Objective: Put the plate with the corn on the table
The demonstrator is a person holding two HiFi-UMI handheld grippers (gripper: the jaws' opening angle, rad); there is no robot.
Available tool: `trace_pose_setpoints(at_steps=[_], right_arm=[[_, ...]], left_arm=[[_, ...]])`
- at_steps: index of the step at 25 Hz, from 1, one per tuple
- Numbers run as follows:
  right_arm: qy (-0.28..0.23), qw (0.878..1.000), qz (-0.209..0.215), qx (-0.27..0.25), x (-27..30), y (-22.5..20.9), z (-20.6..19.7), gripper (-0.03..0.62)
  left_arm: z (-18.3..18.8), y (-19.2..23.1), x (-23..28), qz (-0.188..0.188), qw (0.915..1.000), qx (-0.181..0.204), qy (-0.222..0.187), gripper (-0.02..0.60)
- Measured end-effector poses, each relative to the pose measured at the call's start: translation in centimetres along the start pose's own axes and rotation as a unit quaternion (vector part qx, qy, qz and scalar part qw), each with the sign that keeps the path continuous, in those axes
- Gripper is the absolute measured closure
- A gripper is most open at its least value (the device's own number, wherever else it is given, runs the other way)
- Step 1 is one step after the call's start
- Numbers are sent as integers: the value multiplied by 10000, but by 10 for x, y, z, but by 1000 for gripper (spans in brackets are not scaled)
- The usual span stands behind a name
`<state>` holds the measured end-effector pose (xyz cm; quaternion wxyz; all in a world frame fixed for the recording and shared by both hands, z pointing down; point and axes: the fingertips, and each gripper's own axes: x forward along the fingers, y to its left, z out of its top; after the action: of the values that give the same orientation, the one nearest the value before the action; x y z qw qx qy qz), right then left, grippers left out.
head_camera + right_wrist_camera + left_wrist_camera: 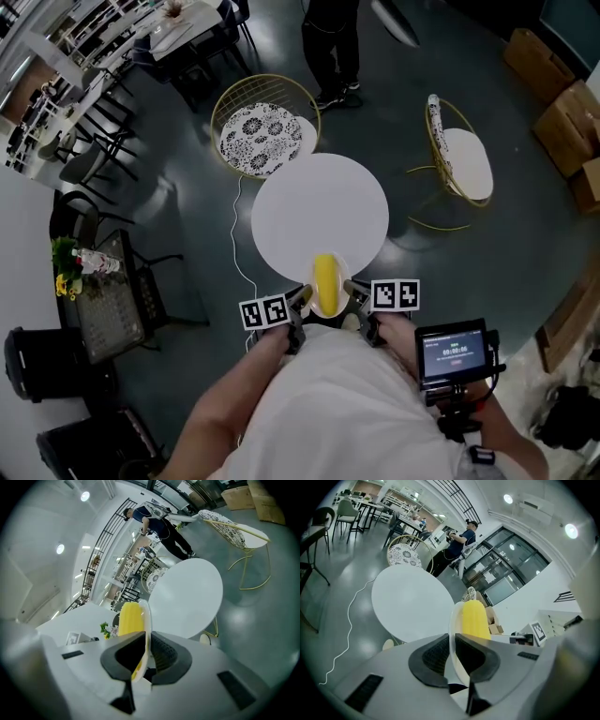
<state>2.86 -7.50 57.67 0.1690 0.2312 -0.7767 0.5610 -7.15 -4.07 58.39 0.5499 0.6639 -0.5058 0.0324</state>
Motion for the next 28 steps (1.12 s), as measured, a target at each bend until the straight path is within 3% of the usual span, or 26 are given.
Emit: trace_pose_setpoints(at_steps=[28], right_arm=[[338, 9977, -566, 184, 77, -34, 70, 548]], left_arm=[[80, 53, 64, -73, 9984, -21, 563, 538]])
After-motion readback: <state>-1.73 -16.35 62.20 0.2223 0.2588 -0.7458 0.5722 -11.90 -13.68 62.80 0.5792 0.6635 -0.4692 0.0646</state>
